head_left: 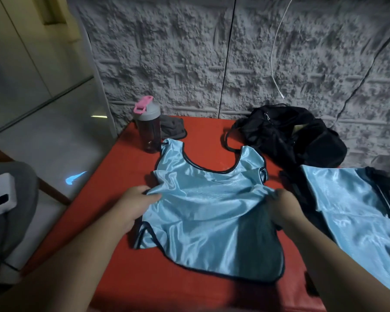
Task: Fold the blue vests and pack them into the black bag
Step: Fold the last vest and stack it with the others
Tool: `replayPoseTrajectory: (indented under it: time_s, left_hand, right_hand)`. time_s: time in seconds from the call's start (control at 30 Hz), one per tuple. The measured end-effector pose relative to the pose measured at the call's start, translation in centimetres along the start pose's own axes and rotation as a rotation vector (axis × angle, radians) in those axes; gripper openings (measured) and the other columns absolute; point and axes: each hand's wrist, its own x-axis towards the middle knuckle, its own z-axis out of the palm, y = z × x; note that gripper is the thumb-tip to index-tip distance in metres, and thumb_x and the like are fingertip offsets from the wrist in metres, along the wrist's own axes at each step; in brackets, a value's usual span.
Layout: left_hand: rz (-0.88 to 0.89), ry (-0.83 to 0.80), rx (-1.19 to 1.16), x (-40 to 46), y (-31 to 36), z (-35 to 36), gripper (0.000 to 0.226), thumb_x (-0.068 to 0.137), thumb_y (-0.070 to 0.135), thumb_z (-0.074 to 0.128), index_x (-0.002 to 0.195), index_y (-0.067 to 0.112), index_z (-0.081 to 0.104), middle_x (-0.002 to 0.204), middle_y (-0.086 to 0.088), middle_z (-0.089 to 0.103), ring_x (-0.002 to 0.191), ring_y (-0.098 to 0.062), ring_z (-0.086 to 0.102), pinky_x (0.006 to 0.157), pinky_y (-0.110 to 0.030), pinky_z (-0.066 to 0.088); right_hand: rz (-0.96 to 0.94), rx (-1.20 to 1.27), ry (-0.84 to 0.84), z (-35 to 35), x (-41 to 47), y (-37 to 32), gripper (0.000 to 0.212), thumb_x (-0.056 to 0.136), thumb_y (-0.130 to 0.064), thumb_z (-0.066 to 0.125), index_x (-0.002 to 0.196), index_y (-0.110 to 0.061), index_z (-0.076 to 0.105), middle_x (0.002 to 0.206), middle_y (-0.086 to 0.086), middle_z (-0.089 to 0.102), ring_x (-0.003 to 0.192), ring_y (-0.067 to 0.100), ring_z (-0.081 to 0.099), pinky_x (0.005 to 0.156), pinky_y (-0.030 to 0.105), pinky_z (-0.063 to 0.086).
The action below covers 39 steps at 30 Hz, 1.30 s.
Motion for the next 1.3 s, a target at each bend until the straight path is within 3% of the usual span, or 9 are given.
replayPoseTrajectory:
  time_s: [0.1,0.23,0.33,0.53,0.77,1.0,1.07,1.17,1.3]
  left_hand:
    - [0.098,0.092,0.019,0.7,-0.4,0.2,0.008,0.090,0.017,0.073,0.089,0.010,0.072,0.090,-0.020,0.074,0.079,-0.029,0.067,0.073,-0.042,0.054]
    - [0.074,0.155,0.011,1.7,-0.9,0.8,0.014,0.083,0.025,0.076,0.089,0.013,0.072,0.092,-0.022,0.073,0.089,-0.041,0.071,0.081,-0.055,0.057]
    - [0.016,0.182,0.088,1.5,-0.9,1.3,0.013,0.083,0.017,0.079,0.085,0.014,0.067,0.093,-0.017,0.074,0.087,-0.035,0.072,0.085,-0.050,0.059]
    - [-0.123,0.332,0.699,-1.5,-1.5,1.3,0.091,0.064,0.062,0.084,0.125,0.008,0.044,0.128,-0.018,0.059,0.114,-0.037,0.061,0.086,-0.037,0.051]
    - [-0.073,0.155,0.814,-3.7,-3.3,2.6,0.051,0.080,0.015,0.071,0.117,0.014,0.036,0.117,-0.012,0.063,0.101,-0.030,0.065,0.079,-0.035,0.053]
    - [0.164,0.287,0.705,-3.7,-2.1,-0.2,0.054,0.082,0.002,0.061,0.130,0.016,0.041,0.104,-0.014,0.068,0.101,-0.034,0.067,0.086,-0.039,0.054]
    - [0.321,0.298,0.636,-4.5,-1.5,-0.8,0.034,0.082,0.008,0.071,0.108,0.017,0.053,0.081,-0.005,0.066,0.084,-0.030,0.067,0.075,-0.037,0.053]
    - [0.521,0.014,0.664,-6.2,-2.2,0.3,0.036,0.071,0.038,0.087,0.084,0.027,0.056,0.080,0.008,0.058,0.071,-0.010,0.057,0.067,-0.032,0.049]
    - [0.595,-0.377,1.005,-7.6,-4.8,2.5,0.047,0.077,0.043,0.080,0.116,0.039,0.054,0.115,0.020,0.053,0.109,0.000,0.049,0.096,-0.028,0.045]
  right_hand:
    - [-0.010,0.019,0.116,0.0,0.7,0.7,0.019,0.093,-0.019,0.063,0.081,-0.009,0.053,0.077,0.006,0.058,0.086,0.038,0.061,0.068,0.035,0.035]
    - [0.021,0.047,0.102,0.6,0.1,-0.4,0.041,0.093,-0.038,0.063,0.123,-0.011,0.057,0.109,0.015,0.066,0.102,0.039,0.064,0.084,0.040,0.050]
    - [0.083,-0.112,0.190,0.4,-1.7,-0.7,0.047,0.092,-0.043,0.052,0.122,-0.006,0.054,0.120,0.023,0.057,0.112,0.044,0.056,0.096,0.049,0.047]
    - [0.248,-0.412,-0.047,0.5,-5.3,1.2,0.049,0.088,-0.037,0.048,0.127,-0.010,0.059,0.126,0.016,0.062,0.117,0.038,0.060,0.094,0.043,0.050]
    - [0.194,-0.373,-0.109,1.4,-7.2,2.5,0.040,0.091,-0.036,0.056,0.118,-0.008,0.066,0.117,0.011,0.070,0.109,0.034,0.067,0.086,0.037,0.053]
    - [0.169,-0.149,-0.083,0.2,-6.4,2.3,0.024,0.081,-0.023,0.062,0.088,-0.003,0.073,0.089,0.017,0.073,0.091,0.038,0.070,0.076,0.036,0.055]
    - [0.183,-0.033,-0.086,-0.3,-5.9,2.6,0.017,0.077,-0.020,0.067,0.074,-0.004,0.072,0.075,0.016,0.072,0.078,0.035,0.070,0.069,0.037,0.056]
    - [0.205,0.098,-0.136,-0.8,-5.9,2.8,0.018,0.071,-0.017,0.075,0.068,0.000,0.072,0.065,0.013,0.069,0.062,0.027,0.064,0.058,0.031,0.048]
    - [0.170,0.128,-0.163,-1.5,-6.4,2.7,0.013,0.062,-0.012,0.068,0.068,-0.002,0.062,0.058,0.002,0.057,0.053,0.018,0.053,0.051,0.026,0.039]
